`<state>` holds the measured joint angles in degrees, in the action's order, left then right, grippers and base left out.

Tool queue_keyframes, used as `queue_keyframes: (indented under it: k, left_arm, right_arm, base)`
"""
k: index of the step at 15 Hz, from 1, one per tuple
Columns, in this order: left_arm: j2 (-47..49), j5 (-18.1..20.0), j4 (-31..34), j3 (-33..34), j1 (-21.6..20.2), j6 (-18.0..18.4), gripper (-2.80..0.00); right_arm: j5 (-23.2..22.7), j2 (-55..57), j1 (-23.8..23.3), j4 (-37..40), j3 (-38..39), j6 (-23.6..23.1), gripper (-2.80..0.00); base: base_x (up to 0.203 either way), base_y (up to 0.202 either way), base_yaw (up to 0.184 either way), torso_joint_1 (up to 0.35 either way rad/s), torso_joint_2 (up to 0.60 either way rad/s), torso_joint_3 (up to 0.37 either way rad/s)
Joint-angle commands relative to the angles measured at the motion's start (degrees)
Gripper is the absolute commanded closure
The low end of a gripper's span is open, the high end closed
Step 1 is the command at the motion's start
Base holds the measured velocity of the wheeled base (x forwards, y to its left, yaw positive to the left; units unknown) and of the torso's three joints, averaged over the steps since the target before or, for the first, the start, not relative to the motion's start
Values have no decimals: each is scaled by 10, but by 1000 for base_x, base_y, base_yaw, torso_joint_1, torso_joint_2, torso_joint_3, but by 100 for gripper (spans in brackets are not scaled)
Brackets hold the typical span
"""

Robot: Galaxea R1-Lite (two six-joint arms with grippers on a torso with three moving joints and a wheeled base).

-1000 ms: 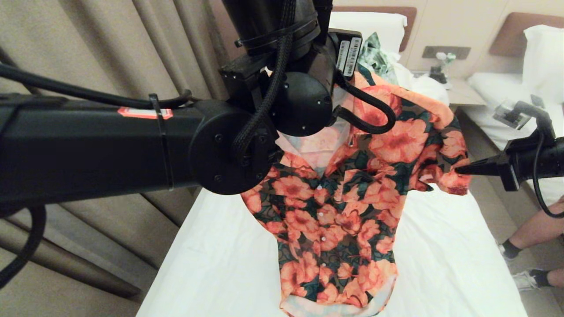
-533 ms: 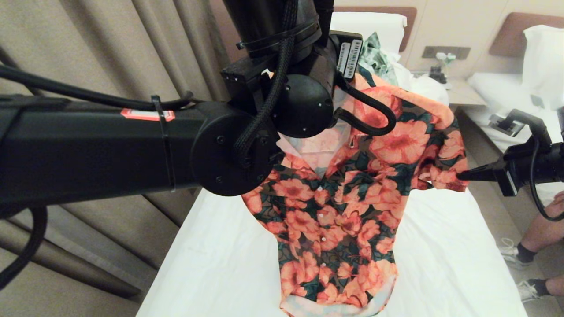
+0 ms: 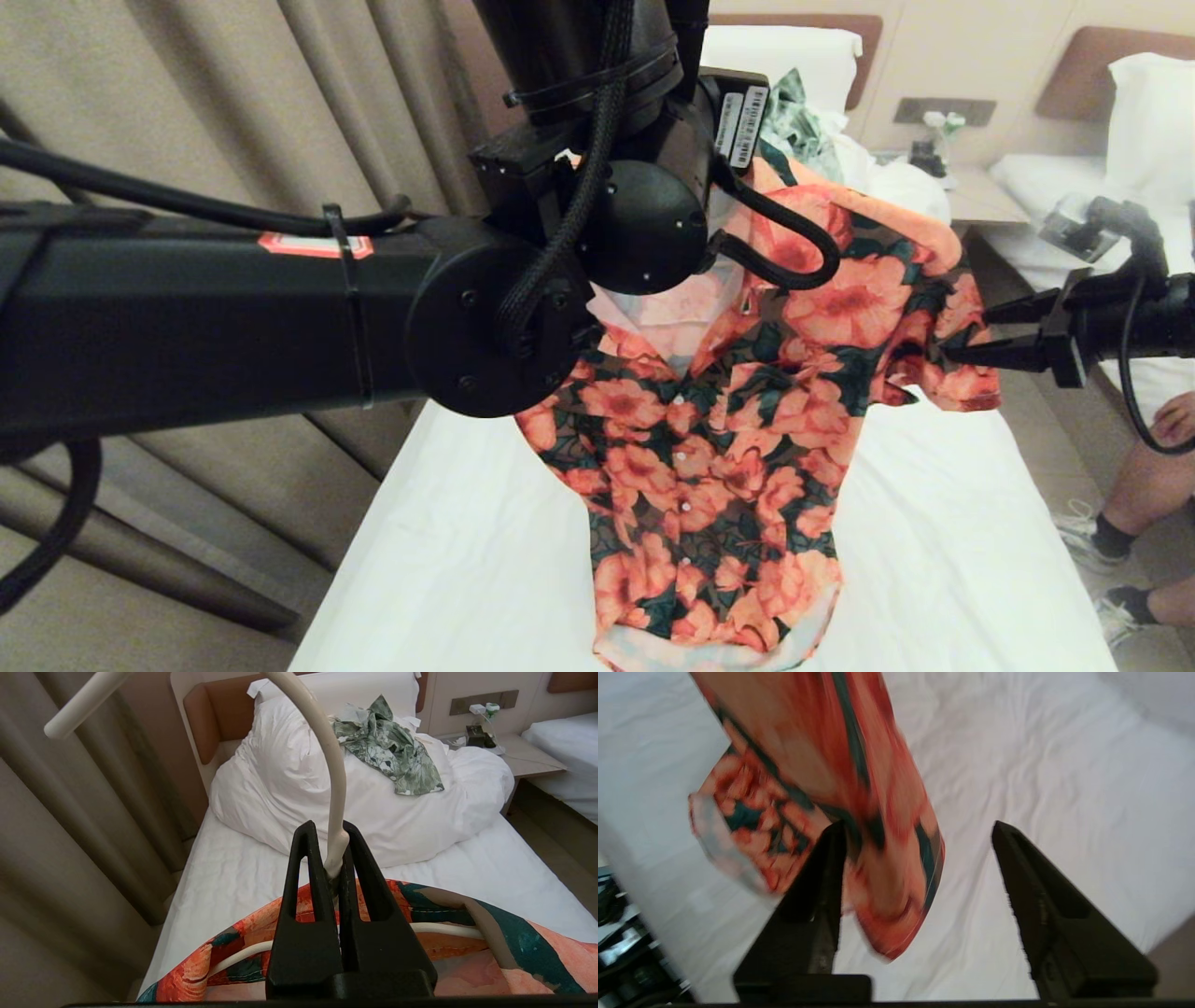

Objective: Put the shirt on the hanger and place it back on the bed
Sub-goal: Take the clothes hanger out of the clothes

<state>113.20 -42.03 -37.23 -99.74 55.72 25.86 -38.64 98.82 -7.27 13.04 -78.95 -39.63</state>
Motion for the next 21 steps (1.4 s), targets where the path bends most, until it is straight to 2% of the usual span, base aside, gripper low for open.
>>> queue_keyframes:
  k: [1,3,5,6,13,17,21]
  left_arm:
    - [0,-2,-2,-1,3,2,0]
    - [-1,-2,-1,-2,2,2,0]
    - [-2,-2,-1,-2,2,2,0]
    - [-2,-2,-1,-3,2,2,0]
    - [-2,-2,-2,-3,0,2,0]
    - [-1,-2,-2,-5,0,2,0]
    - [-1,-2,-1,-6,-1,2,0]
  right_arm:
    - [-2,34,38,-41,-6,0,-280]
    - [-1,40,74,-46,-7,5,-280]
    - [1,45,85,-50,-8,13,-280]
    - [1,45,85,-50,-9,13,0]
    - [1,31,63,-40,-5,15,0]
    - [2,16,45,18,-4,12,0]
    - [3,15,13,21,2,11,0]
  base:
    - [0,0,0,0,0,0]
    - [0,0,0,0,0,0]
    - [0,0,0,0,0,0]
    - [0,0,0,0,0,0]
    - [0,0,0,0,0,0]
    - [0,0,0,0,0,0]
    - [0,0,0,0,0,0]
